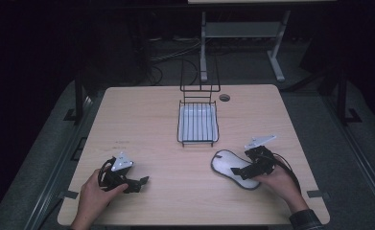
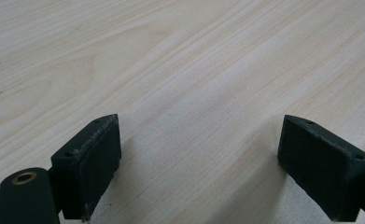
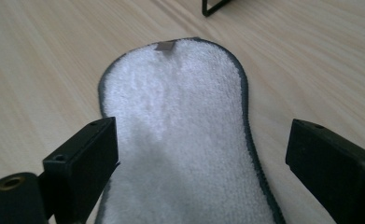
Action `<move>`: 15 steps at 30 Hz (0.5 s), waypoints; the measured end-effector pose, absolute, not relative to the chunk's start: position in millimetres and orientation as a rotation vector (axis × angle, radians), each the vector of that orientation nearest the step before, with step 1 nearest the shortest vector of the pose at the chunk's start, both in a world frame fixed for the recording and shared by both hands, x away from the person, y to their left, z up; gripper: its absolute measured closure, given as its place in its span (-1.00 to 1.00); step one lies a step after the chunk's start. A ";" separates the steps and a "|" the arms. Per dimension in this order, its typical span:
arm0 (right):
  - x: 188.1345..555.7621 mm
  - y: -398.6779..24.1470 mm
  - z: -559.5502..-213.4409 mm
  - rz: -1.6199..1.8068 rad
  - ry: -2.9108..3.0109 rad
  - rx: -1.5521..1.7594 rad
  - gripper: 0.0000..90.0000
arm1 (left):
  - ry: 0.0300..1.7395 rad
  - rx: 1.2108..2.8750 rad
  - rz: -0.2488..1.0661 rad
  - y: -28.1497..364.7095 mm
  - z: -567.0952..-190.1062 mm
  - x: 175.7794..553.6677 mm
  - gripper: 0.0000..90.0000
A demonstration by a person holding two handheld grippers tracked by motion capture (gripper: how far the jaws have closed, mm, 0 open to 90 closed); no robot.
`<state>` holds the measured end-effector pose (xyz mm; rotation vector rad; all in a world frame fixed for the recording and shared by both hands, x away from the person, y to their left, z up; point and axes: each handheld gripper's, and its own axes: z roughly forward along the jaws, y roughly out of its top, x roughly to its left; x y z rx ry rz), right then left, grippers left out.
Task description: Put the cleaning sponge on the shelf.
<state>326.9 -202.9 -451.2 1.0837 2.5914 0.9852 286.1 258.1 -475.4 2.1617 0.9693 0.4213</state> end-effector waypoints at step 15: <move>330.6 -200.0 -464.6 0.980 2.651 1.074 -0.71 | 0.969 2.164 0.421 258.1 -475.3 286.1 -0.72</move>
